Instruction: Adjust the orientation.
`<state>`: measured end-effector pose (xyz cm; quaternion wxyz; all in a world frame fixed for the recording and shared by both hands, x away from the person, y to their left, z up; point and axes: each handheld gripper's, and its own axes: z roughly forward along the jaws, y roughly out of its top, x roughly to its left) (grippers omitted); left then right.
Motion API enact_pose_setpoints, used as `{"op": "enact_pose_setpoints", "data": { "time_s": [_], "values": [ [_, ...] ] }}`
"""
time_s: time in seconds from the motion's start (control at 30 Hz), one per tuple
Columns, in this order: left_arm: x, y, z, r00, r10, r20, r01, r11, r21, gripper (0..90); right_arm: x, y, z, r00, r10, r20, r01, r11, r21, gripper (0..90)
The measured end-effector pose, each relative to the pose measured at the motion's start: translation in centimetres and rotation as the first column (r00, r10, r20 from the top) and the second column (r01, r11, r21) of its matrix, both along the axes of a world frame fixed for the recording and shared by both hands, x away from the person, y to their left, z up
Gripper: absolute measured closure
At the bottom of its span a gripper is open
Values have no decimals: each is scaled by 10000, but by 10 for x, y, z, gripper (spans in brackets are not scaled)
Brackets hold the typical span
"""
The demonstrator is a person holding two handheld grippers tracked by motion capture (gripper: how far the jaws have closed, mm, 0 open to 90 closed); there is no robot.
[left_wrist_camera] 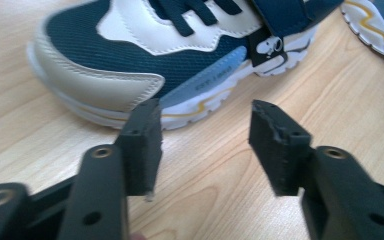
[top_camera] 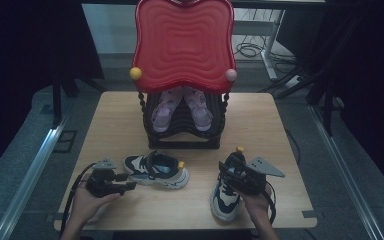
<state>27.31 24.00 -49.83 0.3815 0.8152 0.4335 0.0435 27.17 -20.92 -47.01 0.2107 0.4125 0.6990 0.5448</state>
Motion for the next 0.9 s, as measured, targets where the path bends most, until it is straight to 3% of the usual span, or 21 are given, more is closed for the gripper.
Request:
{"op": "enact_pose_setpoints", "data": {
  "time_s": [0.07,0.17,0.4,0.67,0.9],
  "values": [
    [0,3,1,9997,244,55,-244,9997,-7,400,0,6,2,9998,203,-56,-204,9998,-86,501],
    [-1,8,2,9989,458,123,-458,9989,7,397,0,14,4,9974,710,-151,-713,9971,-265,668],
    [-5,14,7,9968,663,443,-653,9976,-243,396,2,41,4,9816,1857,-454,-1897,9754,-1119,878],
    [-8,15,12,9944,714,778,-694,9972,-281,380,20,65,18,9656,2400,-1001,-2549,9494,-1834,894],
    [-13,18,17,9903,835,1109,-798,9961,-381,373,42,84,21,9533,2583,-1563,-2857,9392,-1906,893]
  ]
}}
